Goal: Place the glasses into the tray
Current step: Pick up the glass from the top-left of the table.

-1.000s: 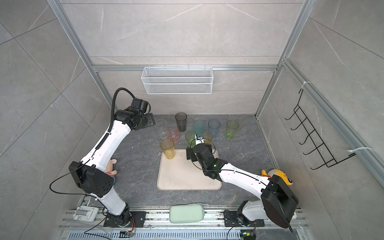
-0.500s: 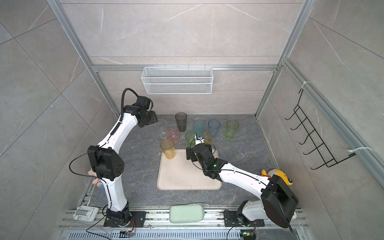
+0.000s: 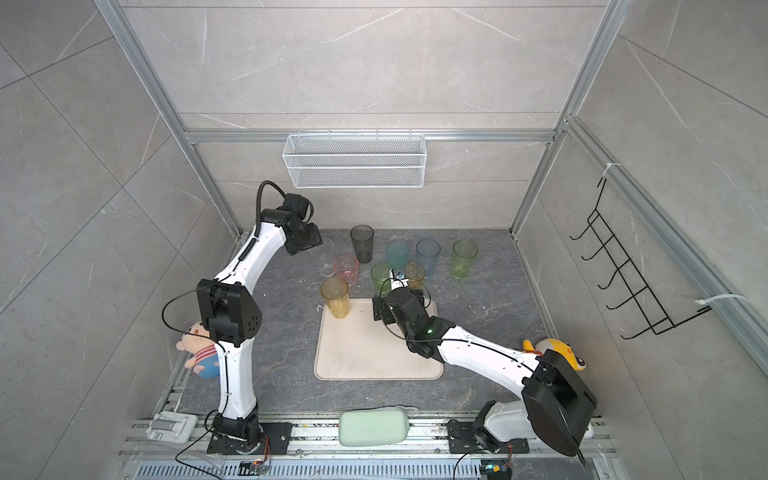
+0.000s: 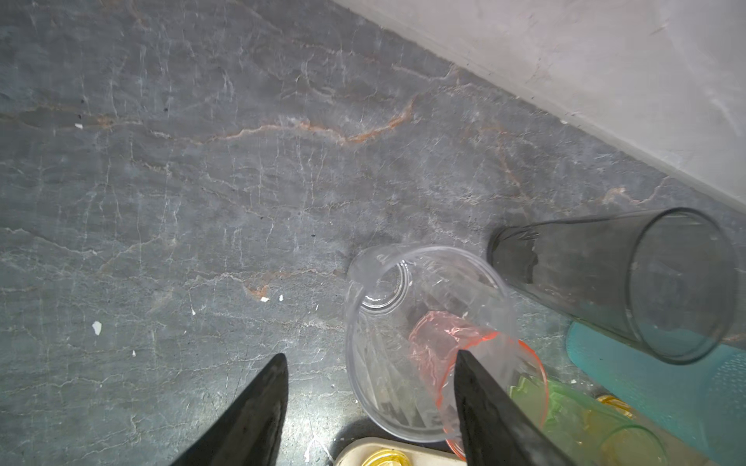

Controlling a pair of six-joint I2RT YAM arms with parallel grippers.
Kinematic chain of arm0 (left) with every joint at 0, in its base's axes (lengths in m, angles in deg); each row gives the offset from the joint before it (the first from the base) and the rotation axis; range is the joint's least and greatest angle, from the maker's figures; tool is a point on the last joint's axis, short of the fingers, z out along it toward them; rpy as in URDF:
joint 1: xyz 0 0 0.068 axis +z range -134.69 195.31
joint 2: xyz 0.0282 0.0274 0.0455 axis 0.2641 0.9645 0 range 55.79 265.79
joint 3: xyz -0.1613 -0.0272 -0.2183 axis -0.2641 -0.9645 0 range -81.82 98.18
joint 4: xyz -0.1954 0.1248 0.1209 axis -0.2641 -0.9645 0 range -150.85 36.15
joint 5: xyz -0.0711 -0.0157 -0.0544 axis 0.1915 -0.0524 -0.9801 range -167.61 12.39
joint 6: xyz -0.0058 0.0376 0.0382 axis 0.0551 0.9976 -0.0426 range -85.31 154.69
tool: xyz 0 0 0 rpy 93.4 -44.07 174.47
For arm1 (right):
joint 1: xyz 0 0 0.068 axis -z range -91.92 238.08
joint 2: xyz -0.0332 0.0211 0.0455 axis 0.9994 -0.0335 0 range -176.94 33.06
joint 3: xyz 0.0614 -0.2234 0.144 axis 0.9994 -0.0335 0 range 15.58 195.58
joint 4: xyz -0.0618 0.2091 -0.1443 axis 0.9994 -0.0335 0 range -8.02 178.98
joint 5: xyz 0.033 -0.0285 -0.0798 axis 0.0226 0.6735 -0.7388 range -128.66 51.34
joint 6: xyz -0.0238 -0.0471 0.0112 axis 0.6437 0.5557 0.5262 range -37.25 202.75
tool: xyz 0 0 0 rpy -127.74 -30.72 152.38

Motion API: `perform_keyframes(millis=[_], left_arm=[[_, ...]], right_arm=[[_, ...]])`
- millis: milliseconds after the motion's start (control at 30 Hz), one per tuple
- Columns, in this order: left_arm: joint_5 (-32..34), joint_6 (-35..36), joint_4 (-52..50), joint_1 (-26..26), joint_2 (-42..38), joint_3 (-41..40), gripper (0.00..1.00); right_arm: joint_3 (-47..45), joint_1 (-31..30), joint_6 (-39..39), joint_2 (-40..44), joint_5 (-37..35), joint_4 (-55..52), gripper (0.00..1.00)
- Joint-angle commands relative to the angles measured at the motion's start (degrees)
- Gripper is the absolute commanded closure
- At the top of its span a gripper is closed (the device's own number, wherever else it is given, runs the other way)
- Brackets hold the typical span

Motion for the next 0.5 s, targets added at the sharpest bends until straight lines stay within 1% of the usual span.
perform_keyframes(millis=[0, 133, 333, 467], left_arm=[[-1.59, -0.62, -1.2, 0.48, 1.18, 2.52, 0.38], [-2.74, -0.24, -1.38, 0.88, 2.19, 2.62, 0.44], [-3.53, -0.01, -1.7, 1.3, 3.51, 2.81, 0.6], [-3.89, 0.26, -1.99, 1.35, 4.18, 2.93, 0.68]], right_arm=[[1.23, 0.14, 0.81, 0.22, 0.32, -0.72, 0.0], [1.26, 0.12, 0.83, 0.24, 0.32, -0.79, 0.0], [1.45, 0.15, 0.74, -0.23, 0.32, -0.84, 0.0], [1.56, 0.13, 0.66, -0.43, 0.5, -1.0, 0.0]])
